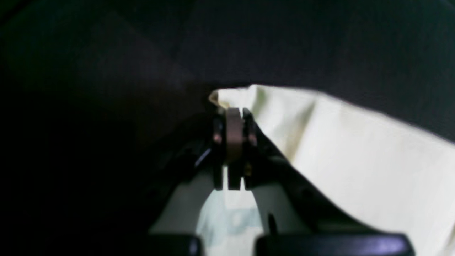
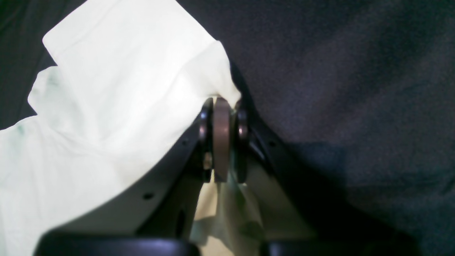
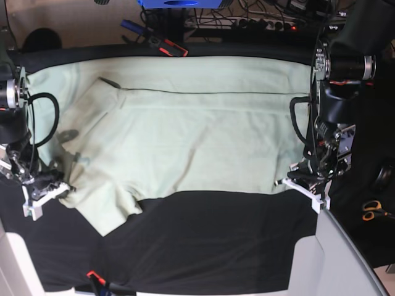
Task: Fold the T-shirt properly
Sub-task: 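Lift the hem edge with both grippers and fold it over the shirt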
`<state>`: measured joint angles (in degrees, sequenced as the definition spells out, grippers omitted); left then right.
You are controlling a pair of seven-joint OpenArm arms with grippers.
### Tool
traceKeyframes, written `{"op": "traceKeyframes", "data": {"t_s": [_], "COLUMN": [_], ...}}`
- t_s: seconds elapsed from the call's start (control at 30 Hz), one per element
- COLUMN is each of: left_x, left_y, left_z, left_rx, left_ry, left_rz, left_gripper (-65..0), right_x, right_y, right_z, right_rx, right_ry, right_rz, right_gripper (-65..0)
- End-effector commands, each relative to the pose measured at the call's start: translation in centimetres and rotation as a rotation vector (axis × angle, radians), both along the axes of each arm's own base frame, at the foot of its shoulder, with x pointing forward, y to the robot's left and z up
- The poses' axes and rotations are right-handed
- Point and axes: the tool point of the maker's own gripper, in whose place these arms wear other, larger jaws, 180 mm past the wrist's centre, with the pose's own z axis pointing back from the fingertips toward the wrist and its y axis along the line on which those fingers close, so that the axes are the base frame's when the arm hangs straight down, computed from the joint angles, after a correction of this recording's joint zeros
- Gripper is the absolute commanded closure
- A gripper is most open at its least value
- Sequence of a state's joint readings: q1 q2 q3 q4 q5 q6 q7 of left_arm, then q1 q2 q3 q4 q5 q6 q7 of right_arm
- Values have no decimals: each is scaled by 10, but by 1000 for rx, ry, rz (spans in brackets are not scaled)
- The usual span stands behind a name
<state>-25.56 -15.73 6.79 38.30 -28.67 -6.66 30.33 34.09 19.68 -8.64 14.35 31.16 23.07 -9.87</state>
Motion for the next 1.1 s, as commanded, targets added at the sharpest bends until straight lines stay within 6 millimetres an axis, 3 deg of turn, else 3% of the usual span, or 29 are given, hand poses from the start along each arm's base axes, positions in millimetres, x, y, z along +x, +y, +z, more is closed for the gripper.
{"op": "traceKeyframes", "data": {"t_s": [0.0,0.07,0.2,0.4,0.57,0.93,1.07], "left_x": [20,19,11,-5,-19,-51,-68], "left_y": [11,7,17,30,25,1,8], "left_z": [28,39,54,53,51,64,62], "left_rx": [18,32,47,52,61,82,86], "left_ry": [-77,-104,-119,-118,-108,-86,-79], "left_rz": [-1,-32,-31,1,-22,-117,-95], "left_gripper": [0,0,0,0,0,0,0], "right_x": [21,20,21,9,2,-38,-53], "right_y": [-7,-15,-19,-31,-32,-40,-45], "right_z": [24,25,30,42,59,60,57], "right_rx": [-1,-9,-19,10,-4,-14,-24], "right_ry": [-78,-78,-95,-122,-123,-38,-18], "right_rz": [-12,-21,-17,-45,-10,1,-2], "right_gripper": [0,0,0,0,0,0,0]}}
